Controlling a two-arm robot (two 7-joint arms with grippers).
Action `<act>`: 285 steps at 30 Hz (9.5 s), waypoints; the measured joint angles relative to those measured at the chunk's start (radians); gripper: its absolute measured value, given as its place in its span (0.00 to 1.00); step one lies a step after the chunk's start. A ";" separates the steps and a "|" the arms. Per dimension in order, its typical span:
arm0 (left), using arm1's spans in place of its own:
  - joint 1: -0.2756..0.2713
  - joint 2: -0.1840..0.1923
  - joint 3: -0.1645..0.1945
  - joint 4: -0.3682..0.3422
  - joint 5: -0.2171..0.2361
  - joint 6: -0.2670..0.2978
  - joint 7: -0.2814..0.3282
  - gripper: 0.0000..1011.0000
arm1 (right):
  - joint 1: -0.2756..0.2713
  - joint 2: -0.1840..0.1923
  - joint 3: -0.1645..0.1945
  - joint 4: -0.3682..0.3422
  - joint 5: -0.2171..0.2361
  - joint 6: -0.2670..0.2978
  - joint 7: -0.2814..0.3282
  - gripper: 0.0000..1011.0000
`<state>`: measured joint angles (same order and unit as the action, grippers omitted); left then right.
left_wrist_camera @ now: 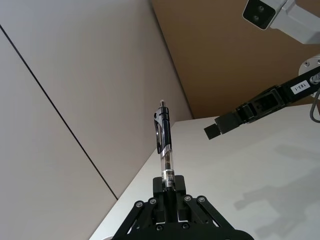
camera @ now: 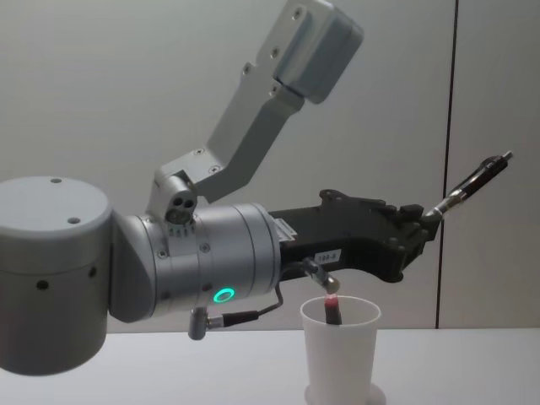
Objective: Place the pen into the pen holder.
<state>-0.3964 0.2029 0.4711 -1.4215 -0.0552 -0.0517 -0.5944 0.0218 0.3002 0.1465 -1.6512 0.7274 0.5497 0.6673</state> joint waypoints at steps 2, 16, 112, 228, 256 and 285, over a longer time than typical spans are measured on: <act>0.000 0.000 0.000 0.000 0.000 0.000 0.000 0.14 | -0.004 -0.003 -0.002 -0.009 0.003 -0.002 -0.012 0.99; 0.000 0.000 0.000 0.000 0.000 0.000 0.000 0.14 | -0.042 -0.019 -0.026 -0.095 0.040 -0.003 -0.069 0.99; 0.000 0.000 0.000 0.000 0.000 0.000 0.000 0.14 | 0.045 -0.071 -0.174 -0.028 0.323 -0.108 -0.291 0.99; 0.000 0.000 0.000 0.000 0.000 0.000 0.000 0.99 | 0.218 0.005 -0.250 0.155 0.152 -0.365 -0.170 0.13; 0.000 0.000 0.000 0.000 0.000 0.000 0.000 0.99 | 0.428 -0.042 -0.314 0.432 -0.038 -0.445 0.032 0.13; 0.000 0.000 0.000 0.000 0.000 0.000 0.000 0.99 | 0.585 -0.083 -0.358 0.685 -0.163 -0.547 0.129 0.13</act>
<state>-0.3965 0.2028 0.4711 -1.4215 -0.0551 -0.0518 -0.5943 0.6066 0.2175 -0.2113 -0.9660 0.5649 0.0028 0.7968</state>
